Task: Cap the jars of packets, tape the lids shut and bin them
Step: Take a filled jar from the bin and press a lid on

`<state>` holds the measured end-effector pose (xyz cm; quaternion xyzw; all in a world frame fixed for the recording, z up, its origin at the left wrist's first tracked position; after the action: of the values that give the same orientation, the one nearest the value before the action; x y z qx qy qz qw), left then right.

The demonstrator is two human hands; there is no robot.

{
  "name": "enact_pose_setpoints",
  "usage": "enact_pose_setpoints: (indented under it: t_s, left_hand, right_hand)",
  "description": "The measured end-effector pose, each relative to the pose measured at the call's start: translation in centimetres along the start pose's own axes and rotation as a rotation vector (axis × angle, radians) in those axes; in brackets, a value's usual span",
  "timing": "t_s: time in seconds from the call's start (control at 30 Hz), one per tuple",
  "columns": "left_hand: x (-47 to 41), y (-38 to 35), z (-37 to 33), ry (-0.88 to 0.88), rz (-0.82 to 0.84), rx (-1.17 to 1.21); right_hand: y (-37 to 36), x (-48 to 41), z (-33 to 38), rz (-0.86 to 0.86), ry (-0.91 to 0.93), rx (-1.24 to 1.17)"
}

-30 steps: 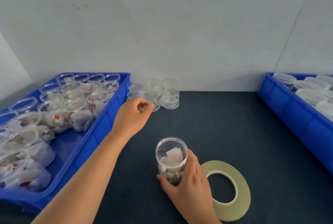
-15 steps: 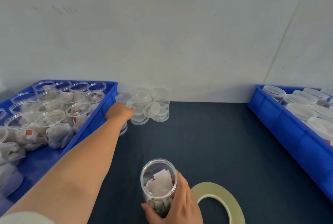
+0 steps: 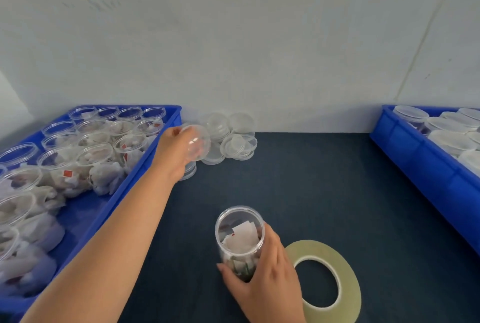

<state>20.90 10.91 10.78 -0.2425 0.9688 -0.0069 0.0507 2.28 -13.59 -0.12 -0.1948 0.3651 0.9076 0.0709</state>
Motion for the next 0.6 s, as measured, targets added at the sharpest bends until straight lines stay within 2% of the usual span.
enact_pose_setpoints:
  t_s: [0.13,0.3,0.6]
  left_hand:
    - [6.8,0.5,-2.5,-0.123,0.286,0.013]
    - [14.2,1.2,-2.1,-0.384,0.484,-0.482]
    - [19.2,0.4,-0.5,-0.453,0.727,-0.724]
  right_hand:
    - [0.2,0.2,0.0,0.0,0.009,0.014]
    - [0.4,0.4,0.3,0.017,-0.021,0.023]
    - [0.5,0.5,0.4,0.018,-0.036,-0.015]
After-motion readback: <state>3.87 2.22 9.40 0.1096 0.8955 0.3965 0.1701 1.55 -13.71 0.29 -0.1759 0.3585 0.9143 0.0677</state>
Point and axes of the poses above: each hand's wrist, its own x-axis away from the middle knuckle, its own y-axis out of the back of the hand, z = x × y, the point moved 2 cm from there along -x, towards the middle knuckle, and after that the axes turned 6 degrees about -y, right-handed, at the moved point
